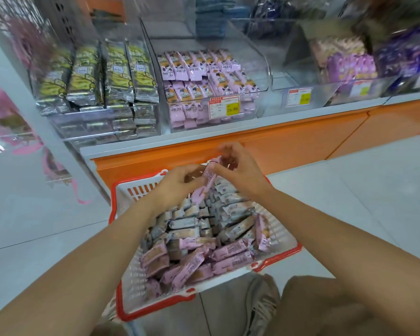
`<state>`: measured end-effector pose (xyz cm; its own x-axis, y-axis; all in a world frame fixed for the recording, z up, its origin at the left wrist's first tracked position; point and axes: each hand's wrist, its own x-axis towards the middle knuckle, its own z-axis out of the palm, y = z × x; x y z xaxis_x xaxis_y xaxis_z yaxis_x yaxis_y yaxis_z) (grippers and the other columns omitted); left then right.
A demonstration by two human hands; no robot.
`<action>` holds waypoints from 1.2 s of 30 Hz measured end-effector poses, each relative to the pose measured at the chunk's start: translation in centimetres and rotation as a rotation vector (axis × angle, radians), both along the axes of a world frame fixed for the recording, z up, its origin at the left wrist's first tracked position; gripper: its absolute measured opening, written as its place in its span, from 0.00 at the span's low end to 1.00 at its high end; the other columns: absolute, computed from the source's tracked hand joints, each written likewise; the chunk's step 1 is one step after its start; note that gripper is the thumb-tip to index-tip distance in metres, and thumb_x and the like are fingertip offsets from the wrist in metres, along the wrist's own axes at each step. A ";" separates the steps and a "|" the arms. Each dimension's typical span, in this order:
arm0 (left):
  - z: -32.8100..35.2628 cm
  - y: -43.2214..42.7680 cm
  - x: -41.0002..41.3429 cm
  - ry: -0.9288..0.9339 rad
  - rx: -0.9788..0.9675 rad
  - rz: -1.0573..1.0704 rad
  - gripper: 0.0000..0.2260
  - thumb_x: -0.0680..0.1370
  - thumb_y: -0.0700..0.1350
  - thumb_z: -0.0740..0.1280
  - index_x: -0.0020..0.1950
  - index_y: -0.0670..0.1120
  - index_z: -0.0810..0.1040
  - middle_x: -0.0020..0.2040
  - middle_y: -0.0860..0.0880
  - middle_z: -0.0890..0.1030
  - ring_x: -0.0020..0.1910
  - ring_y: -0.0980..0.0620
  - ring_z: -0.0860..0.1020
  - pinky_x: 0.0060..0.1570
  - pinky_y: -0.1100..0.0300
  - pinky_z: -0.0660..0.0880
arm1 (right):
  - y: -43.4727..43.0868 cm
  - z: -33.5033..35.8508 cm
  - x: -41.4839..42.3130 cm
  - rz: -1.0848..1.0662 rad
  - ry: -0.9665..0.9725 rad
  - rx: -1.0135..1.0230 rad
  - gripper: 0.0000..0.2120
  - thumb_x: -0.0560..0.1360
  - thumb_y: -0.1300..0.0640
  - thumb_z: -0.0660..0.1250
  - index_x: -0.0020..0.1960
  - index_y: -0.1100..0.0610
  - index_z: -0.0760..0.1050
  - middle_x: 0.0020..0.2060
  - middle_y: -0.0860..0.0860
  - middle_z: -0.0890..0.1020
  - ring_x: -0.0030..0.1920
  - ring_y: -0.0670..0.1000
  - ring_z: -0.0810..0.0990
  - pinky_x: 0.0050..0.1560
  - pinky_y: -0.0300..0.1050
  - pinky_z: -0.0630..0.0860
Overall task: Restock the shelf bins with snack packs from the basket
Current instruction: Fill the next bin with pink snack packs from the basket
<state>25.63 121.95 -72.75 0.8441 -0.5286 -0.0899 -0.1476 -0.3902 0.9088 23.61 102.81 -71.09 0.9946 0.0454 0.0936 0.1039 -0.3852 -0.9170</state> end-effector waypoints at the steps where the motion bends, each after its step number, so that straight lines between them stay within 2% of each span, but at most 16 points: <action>1: 0.6 -0.3 -0.2 0.004 -0.042 0.032 0.11 0.82 0.41 0.63 0.64 0.46 0.79 0.57 0.52 0.82 0.54 0.59 0.79 0.55 0.66 0.73 | 0.0 0.6 -0.2 0.002 -0.005 0.020 0.21 0.73 0.55 0.75 0.61 0.54 0.69 0.49 0.53 0.79 0.41 0.44 0.77 0.42 0.36 0.74; 3: 1.7 -0.7 -0.5 0.051 -0.140 0.124 0.10 0.83 0.41 0.62 0.62 0.43 0.78 0.55 0.49 0.83 0.54 0.54 0.81 0.55 0.62 0.75 | 0.0 1.4 -1.0 0.011 -0.004 0.016 0.26 0.72 0.54 0.76 0.63 0.52 0.67 0.52 0.51 0.79 0.45 0.46 0.78 0.43 0.35 0.74; 5: 2.6 -1.0 -0.7 0.117 -0.236 0.196 0.11 0.84 0.41 0.60 0.63 0.40 0.77 0.55 0.44 0.84 0.54 0.47 0.82 0.59 0.55 0.77 | -0.1 1.6 -1.8 0.026 0.004 -0.015 0.25 0.71 0.56 0.76 0.62 0.54 0.67 0.51 0.50 0.79 0.45 0.44 0.77 0.43 0.34 0.72; 9: 4.7 -1.3 -1.5 0.150 -0.335 0.188 0.11 0.84 0.38 0.59 0.62 0.38 0.76 0.52 0.43 0.84 0.48 0.52 0.84 0.56 0.60 0.78 | 0.1 2.1 -3.0 0.037 -0.015 -0.058 0.19 0.72 0.59 0.75 0.56 0.57 0.68 0.45 0.47 0.78 0.38 0.38 0.74 0.41 0.31 0.70; 11: 5.6 -1.3 -1.6 0.133 -0.340 0.192 0.10 0.84 0.38 0.59 0.62 0.39 0.76 0.54 0.45 0.83 0.50 0.52 0.83 0.57 0.62 0.78 | 0.2 3.0 -3.1 0.019 -0.063 -0.065 0.17 0.72 0.60 0.74 0.55 0.57 0.70 0.44 0.46 0.78 0.39 0.39 0.74 0.40 0.30 0.71; 13: 6.1 -1.0 -1.2 -0.038 -0.204 0.248 0.12 0.83 0.40 0.60 0.65 0.42 0.76 0.59 0.48 0.81 0.58 0.51 0.80 0.60 0.60 0.74 | 0.1 4.2 -2.8 0.000 -0.108 -0.079 0.15 0.73 0.60 0.73 0.55 0.57 0.71 0.43 0.47 0.79 0.39 0.41 0.75 0.40 0.32 0.71; 15: 6.6 0.0 -0.6 -0.435 0.087 0.359 0.14 0.82 0.42 0.61 0.68 0.45 0.75 0.64 0.48 0.77 0.63 0.49 0.75 0.61 0.58 0.69 | -0.2 5.9 -1.7 -0.030 -0.147 -0.075 0.13 0.73 0.60 0.73 0.54 0.56 0.72 0.42 0.49 0.78 0.39 0.43 0.75 0.40 0.37 0.74; 17: 7.0 1.1 0.4 -0.824 0.278 0.442 0.18 0.79 0.40 0.62 0.69 0.44 0.74 0.68 0.44 0.74 0.68 0.44 0.70 0.68 0.48 0.66 | -0.5 7.8 0.0 -0.081 -0.193 -0.105 0.12 0.73 0.59 0.73 0.54 0.55 0.73 0.39 0.49 0.77 0.38 0.46 0.75 0.41 0.47 0.79; 19: 7.3 2.0 1.6 -0.980 0.453 0.452 0.24 0.76 0.39 0.64 0.73 0.44 0.70 0.75 0.42 0.67 0.76 0.41 0.61 0.76 0.42 0.54 | -0.6 9.7 2.0 -0.133 -0.235 -0.176 0.11 0.74 0.58 0.73 0.53 0.54 0.73 0.37 0.48 0.77 0.36 0.47 0.76 0.42 0.53 0.81; 22: 7.2 2.7 3.2 -0.988 0.729 0.400 0.33 0.77 0.44 0.67 0.80 0.46 0.57 0.81 0.42 0.52 0.80 0.43 0.46 0.77 0.44 0.41 | -0.6 11.9 5.5 -0.201 -0.270 -0.302 0.10 0.74 0.55 0.72 0.51 0.53 0.74 0.34 0.47 0.75 0.33 0.45 0.74 0.43 0.52 0.79; 25: 6.2 3.0 3.9 -0.938 0.891 0.382 0.38 0.78 0.48 0.64 0.82 0.45 0.46 0.81 0.42 0.42 0.79 0.43 0.39 0.77 0.41 0.39 | -0.3 13.0 8.6 -0.244 -0.239 -0.438 0.10 0.74 0.52 0.71 0.52 0.54 0.75 0.32 0.45 0.74 0.37 0.49 0.76 0.41 0.51 0.76; 27: 5.5 3.2 4.1 -0.962 0.912 0.381 0.39 0.77 0.47 0.64 0.81 0.44 0.46 0.81 0.42 0.41 0.79 0.42 0.39 0.77 0.40 0.40 | 0.2 13.1 10.4 -0.262 -0.199 -0.526 0.10 0.74 0.50 0.71 0.50 0.53 0.74 0.34 0.47 0.76 0.39 0.50 0.77 0.37 0.45 0.71; 29: 5.1 3.4 4.3 -0.977 0.915 0.385 0.39 0.77 0.47 0.64 0.81 0.44 0.45 0.81 0.42 0.41 0.79 0.42 0.39 0.76 0.40 0.40 | 0.8 12.9 11.8 -0.274 -0.156 -0.594 0.09 0.74 0.50 0.70 0.49 0.52 0.72 0.38 0.50 0.78 0.41 0.53 0.77 0.39 0.43 0.69; 33: 4.8 3.4 4.7 -0.982 0.914 0.374 0.40 0.77 0.46 0.63 0.81 0.45 0.42 0.81 0.43 0.39 0.79 0.43 0.37 0.76 0.39 0.38 | 1.5 11.9 13.9 -0.288 -0.104 -0.669 0.10 0.73 0.49 0.71 0.49 0.52 0.74 0.38 0.52 0.80 0.42 0.56 0.79 0.43 0.48 0.75; 36: 4.7 3.6 4.8 -0.984 0.896 0.370 0.39 0.77 0.46 0.63 0.81 0.45 0.42 0.81 0.43 0.40 0.79 0.43 0.38 0.75 0.39 0.36 | 1.9 11.4 14.5 -0.307 -0.071 -0.711 0.07 0.73 0.49 0.71 0.45 0.50 0.74 0.38 0.50 0.79 0.44 0.56 0.80 0.48 0.51 0.77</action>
